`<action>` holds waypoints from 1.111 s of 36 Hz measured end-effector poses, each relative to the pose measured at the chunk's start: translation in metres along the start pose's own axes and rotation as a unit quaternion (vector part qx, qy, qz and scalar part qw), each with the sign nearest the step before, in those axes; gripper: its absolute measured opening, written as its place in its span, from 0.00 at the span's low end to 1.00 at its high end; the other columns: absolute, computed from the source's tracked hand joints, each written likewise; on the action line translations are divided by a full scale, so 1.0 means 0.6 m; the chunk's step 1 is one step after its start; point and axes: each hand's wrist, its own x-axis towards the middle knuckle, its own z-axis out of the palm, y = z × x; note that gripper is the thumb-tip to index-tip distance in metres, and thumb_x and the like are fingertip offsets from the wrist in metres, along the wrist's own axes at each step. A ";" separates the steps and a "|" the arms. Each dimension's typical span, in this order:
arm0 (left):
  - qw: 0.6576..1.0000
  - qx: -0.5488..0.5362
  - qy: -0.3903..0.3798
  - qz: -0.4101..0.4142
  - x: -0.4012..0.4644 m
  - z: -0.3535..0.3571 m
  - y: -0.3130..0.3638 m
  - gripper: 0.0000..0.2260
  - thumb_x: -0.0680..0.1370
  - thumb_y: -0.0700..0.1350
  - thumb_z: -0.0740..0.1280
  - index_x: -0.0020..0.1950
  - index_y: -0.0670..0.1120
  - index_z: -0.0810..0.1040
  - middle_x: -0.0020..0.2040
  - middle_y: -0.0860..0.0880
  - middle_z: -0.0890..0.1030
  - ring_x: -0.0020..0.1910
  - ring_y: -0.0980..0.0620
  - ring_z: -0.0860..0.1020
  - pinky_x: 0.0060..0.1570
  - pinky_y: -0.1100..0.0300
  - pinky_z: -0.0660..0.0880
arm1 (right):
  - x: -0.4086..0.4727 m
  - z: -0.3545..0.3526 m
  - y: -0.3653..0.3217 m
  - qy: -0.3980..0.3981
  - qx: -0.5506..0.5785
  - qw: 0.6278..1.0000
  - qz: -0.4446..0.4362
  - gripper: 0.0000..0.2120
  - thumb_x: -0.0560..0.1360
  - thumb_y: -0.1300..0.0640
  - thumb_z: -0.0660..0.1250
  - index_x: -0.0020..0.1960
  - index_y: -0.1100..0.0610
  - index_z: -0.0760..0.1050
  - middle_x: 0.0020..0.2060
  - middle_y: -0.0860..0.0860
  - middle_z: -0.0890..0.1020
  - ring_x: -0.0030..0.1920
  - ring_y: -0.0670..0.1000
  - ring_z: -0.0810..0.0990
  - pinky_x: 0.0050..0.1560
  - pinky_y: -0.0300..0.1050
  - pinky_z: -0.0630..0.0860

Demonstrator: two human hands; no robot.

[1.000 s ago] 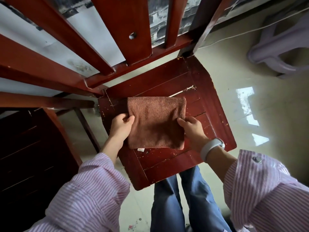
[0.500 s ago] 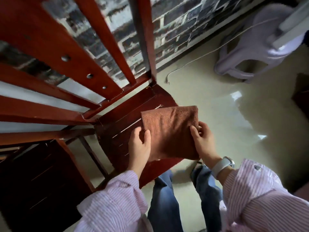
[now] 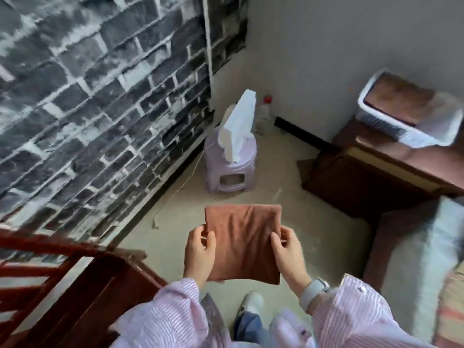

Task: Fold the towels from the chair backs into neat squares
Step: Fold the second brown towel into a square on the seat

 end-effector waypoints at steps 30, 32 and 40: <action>0.938 0.016 -0.280 0.205 0.382 0.614 0.805 0.13 0.80 0.46 0.58 0.64 0.45 0.70 0.59 0.48 0.74 0.56 0.52 0.72 0.57 0.57 0.71 | 0.656 -0.606 -0.154 0.272 0.136 0.950 0.068 0.06 0.78 0.56 0.59 0.55 0.53 0.70 0.45 0.44 0.75 0.52 0.48 0.75 0.56 0.45 0.73; 0.938 0.017 -0.284 0.199 0.408 0.648 0.832 0.13 0.80 0.46 0.57 0.64 0.45 0.70 0.58 0.48 0.73 0.55 0.53 0.72 0.55 0.58 0.71 | 0.703 -0.621 -0.160 0.282 0.133 0.947 0.075 0.08 0.79 0.57 0.58 0.57 0.55 0.70 0.48 0.47 0.75 0.52 0.48 0.74 0.56 0.43 0.71; 0.939 0.053 -0.283 0.188 0.496 0.764 0.858 0.14 0.80 0.44 0.58 0.64 0.43 0.71 0.60 0.44 0.75 0.55 0.51 0.74 0.53 0.60 0.70 | 0.835 -0.651 -0.128 0.287 0.139 0.941 0.116 0.13 0.80 0.58 0.56 0.62 0.58 0.70 0.51 0.49 0.74 0.52 0.47 0.72 0.53 0.42 0.70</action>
